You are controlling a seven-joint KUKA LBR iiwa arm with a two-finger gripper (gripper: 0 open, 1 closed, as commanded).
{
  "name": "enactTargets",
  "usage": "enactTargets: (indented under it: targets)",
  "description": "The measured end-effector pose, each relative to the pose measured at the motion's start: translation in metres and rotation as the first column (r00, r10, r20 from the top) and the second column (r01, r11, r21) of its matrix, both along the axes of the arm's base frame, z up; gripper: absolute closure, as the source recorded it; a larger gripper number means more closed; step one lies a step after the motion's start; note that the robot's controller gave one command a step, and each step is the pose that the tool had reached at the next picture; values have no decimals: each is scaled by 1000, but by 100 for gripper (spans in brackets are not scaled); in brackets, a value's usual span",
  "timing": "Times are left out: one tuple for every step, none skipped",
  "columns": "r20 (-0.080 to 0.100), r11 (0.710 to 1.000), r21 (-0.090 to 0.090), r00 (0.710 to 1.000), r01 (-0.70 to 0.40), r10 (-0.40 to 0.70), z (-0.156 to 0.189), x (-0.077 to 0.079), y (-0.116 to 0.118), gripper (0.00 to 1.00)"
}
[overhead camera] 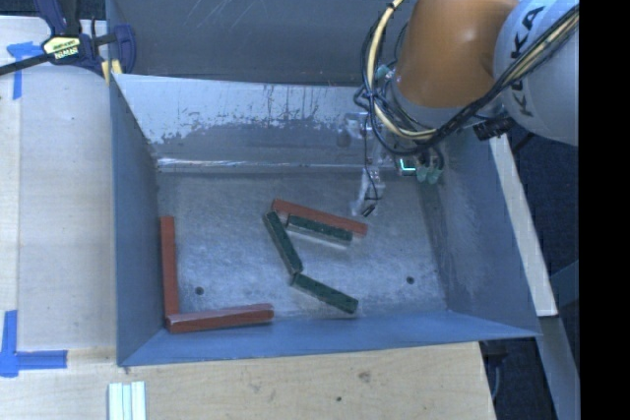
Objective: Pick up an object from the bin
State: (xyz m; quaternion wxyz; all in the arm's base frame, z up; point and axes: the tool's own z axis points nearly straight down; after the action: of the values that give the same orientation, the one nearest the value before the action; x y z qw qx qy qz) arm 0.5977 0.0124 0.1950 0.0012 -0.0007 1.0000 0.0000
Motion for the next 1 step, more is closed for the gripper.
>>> enactTargets:
  targets:
    - [-7, 1000, 0, 1000, 3, -3, -129, -25, -4, 0]
